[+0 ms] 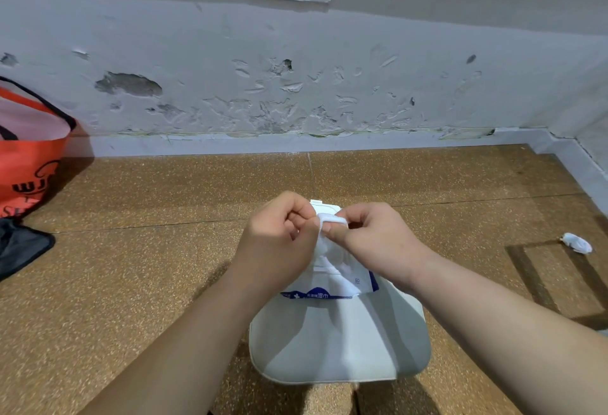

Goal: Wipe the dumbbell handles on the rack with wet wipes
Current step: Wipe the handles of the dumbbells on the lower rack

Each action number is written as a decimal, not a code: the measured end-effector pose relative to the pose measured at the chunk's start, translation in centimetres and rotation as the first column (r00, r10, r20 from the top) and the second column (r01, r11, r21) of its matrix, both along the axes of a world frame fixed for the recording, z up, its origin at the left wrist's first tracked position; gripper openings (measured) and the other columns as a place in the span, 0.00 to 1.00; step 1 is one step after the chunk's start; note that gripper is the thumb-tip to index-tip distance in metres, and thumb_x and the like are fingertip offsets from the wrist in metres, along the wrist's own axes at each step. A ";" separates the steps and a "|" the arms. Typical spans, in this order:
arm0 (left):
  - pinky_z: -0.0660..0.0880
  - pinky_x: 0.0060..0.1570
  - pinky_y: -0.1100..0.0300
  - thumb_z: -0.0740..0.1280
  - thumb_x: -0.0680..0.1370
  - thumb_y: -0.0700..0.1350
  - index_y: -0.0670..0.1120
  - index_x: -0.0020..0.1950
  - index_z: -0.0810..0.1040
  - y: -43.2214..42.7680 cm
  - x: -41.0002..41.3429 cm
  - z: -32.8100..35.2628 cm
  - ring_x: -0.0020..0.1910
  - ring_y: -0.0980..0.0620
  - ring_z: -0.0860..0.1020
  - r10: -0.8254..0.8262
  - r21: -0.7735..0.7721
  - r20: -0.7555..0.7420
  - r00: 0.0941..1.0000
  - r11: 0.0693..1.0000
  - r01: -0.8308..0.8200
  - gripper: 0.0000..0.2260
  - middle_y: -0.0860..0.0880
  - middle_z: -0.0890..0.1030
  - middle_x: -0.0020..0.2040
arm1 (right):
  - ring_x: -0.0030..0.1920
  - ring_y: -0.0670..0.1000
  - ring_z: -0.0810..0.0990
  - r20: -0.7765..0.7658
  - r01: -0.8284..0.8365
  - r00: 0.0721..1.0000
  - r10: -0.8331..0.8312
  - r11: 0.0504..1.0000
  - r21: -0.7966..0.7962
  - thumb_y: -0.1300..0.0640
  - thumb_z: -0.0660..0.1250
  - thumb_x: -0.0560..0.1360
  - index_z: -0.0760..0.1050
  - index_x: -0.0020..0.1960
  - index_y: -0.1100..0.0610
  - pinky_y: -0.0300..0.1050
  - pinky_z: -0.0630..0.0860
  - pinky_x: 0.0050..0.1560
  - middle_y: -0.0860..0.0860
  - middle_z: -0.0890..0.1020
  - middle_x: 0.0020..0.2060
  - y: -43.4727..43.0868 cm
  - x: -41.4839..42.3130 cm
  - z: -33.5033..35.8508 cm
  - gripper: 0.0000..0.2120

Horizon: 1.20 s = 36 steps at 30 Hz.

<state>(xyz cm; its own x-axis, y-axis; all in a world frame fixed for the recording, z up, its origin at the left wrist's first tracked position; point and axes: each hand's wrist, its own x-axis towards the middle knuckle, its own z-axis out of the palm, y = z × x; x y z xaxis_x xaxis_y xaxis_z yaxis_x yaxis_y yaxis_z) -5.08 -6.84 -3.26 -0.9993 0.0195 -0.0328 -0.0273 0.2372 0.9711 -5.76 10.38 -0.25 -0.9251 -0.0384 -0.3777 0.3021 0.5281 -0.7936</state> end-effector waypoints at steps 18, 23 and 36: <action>0.75 0.37 0.62 0.71 0.74 0.37 0.47 0.38 0.83 -0.6 0.2 0.4 0.32 0.57 0.76 -0.051 -0.067 0.172 0.984 0.996 0.063 0.07 0.55 0.79 0.34 | 0.41 0.55 0.87 0.270 0.298 0.939 -0.212 0.893 -0.336 0.62 0.71 0.80 0.80 0.51 0.62 0.53 0.81 0.44 0.59 0.85 0.42 0.5 0.1 0.6 0.03; 0.74 0.39 0.56 0.69 0.74 0.38 0.52 0.53 0.79 -0.7 0.4 1.2 0.35 0.51 0.77 -0.076 0.228 0.299 0.951 0.974 0.006 0.12 0.49 0.80 0.36 | 0.38 0.56 0.85 0.265 0.281 0.944 -0.196 0.900 -0.333 0.63 0.67 0.82 0.80 0.49 0.61 0.53 0.80 0.43 0.61 0.83 0.41 0.6 0.0 0.7 0.04; 0.68 0.33 0.61 0.79 0.70 0.46 0.44 0.39 0.81 -1.2 -0.1 0.6 0.32 0.54 0.69 -0.087 0.172 0.162 0.983 0.983 0.059 0.09 0.52 0.72 0.33 | 0.36 0.54 0.82 0.160 0.241 0.966 -0.204 0.935 -0.260 0.64 0.71 0.80 0.82 0.47 0.65 0.52 0.81 0.41 0.60 0.84 0.37 0.5 0.0 0.8 0.04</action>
<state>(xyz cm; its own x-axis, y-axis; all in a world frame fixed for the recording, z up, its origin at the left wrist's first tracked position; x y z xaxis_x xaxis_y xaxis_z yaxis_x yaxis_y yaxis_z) -5.17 -8.02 -2.65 -0.9754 0.1112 -0.1904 -0.1820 0.0812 0.9799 -5.74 10.91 0.56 -0.8662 0.0439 -0.4978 0.4956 0.2022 -0.8447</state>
